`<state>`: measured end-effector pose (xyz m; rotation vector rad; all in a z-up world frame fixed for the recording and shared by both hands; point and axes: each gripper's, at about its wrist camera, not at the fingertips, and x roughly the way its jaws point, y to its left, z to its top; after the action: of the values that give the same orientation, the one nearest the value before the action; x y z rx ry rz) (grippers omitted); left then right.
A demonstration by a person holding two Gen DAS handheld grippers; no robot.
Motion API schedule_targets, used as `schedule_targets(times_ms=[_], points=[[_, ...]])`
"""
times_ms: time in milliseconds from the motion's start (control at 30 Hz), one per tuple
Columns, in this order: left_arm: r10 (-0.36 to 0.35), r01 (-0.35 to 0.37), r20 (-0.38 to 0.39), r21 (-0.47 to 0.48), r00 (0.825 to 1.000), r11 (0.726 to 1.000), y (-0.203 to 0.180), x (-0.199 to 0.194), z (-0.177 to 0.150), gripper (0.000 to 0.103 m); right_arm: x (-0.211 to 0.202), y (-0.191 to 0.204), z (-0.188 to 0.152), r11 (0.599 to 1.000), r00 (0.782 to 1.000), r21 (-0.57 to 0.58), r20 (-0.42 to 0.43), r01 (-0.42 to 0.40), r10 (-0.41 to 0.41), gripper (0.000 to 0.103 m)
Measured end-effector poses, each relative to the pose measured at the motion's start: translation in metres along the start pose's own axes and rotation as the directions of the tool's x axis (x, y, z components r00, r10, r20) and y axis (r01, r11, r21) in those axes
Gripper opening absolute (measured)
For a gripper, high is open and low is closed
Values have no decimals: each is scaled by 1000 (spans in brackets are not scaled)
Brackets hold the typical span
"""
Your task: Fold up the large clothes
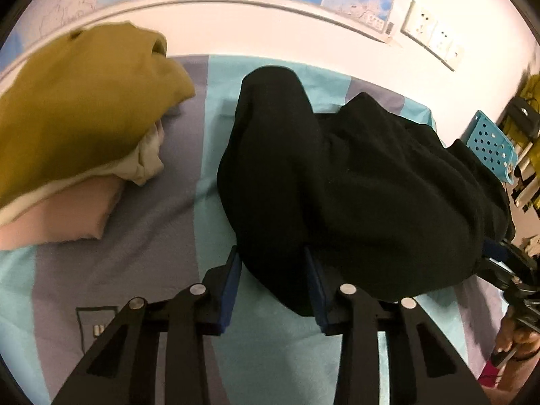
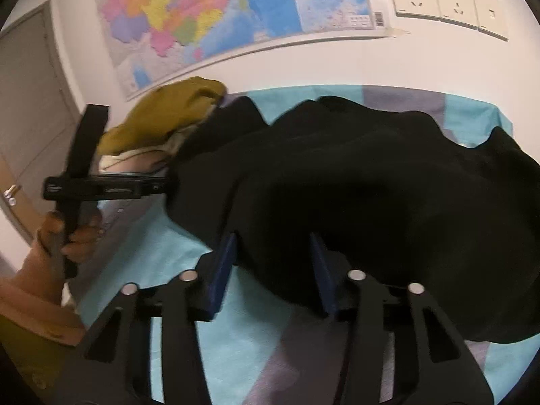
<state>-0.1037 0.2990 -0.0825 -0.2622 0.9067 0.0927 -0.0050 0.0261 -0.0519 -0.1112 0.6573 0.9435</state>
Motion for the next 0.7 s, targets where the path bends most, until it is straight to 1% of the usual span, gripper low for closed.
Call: schedule_targets(times_ms=[33,67,100,133,167,200,233,267,300,333,367,400,433,467,500,533,567,600,633,667,700], points=[[10,-10,10,10,1000,1000,-2,-3,-1,37,-4,-1,-1,1000,1000,2,11,12,-12,43],[15,-15,21,19,1000,1000,-5,-7,-2,39,-7,-2,-2,999,999,-1,18,34,-34,51],[6,-7,28,26,1000,1000,-6,-11,-3,61,-9,-2,-3,998,998,-9,20,58,-58,53],[-21,19,36,44,999,999,-9,-15,-5,81,-9,-2,-5,997,997,-24,18,78,-78,54],[-32,28,56,73,998,997,-13,-18,-6,82,-7,-3,-7,996,997,-27,12,80,-80,54],[-17,11,64,97,998,995,-17,-18,-6,82,-3,-5,-7,997,997,-21,3,80,-80,51],[5,-11,61,108,998,994,-20,-15,-6,76,2,-5,-7,996,996,-23,-3,86,-87,31],[7,-12,48,104,999,994,-20,-10,-5,71,5,-7,-8,997,997,-29,-8,75,-76,12],[-21,20,20,84,1000,996,-19,-3,-3,58,5,-7,-7,997,997,-29,-5,74,-74,11],[-20,20,8,61,1000,998,-16,1,-1,38,3,-6,-5,997,997,-24,5,72,-72,8],[-11,11,3,48,1000,999,-13,5,2,33,-5,-8,-4,998,998,-10,26,55,-54,7],[-19,19,4,37,1000,999,-10,5,3,29,-19,-14,-3,999,998,27,62,31,-33,7],[-36,36,8,12,999,999,-5,3,5,26,-28,-17,-2,999,996,43,80,26,-29,7],[-48,48,13,2,999,999,-2,1,6,24,-32,-18,-1,999,996,44,82,19,-23,7],[-49,49,29,2,998,999,0,-3,8,22,-31,-18,-3,999,997,36,70,32,-34,7],[-37,36,34,7,999,999,0,-3,8,22,-26,-17,-4,999,998,35,54,37,-39,7],[-23,23,24,3,999,1000,1,0,10,23,-19,-16,-7,998,998,40,32,44,-45,9],[-23,23,10,-7,1000,1000,3,3,9,25,-14,-16,-8,998,999,43,15,48,-49,11],[-27,27,0,-23,1000,999,5,5,9,26,-13,-17,-10,998,999,54,14,32,-33,15],[-21,22,9,-22,1000,1000,5,2,8,27,-17,-19,-10,998,999,64,30,25,-27,19],[-7,7,24,-9,1000,1000,4,-2,6,31,-23,-20,-11,997,999,68,45,23,-26,22]])
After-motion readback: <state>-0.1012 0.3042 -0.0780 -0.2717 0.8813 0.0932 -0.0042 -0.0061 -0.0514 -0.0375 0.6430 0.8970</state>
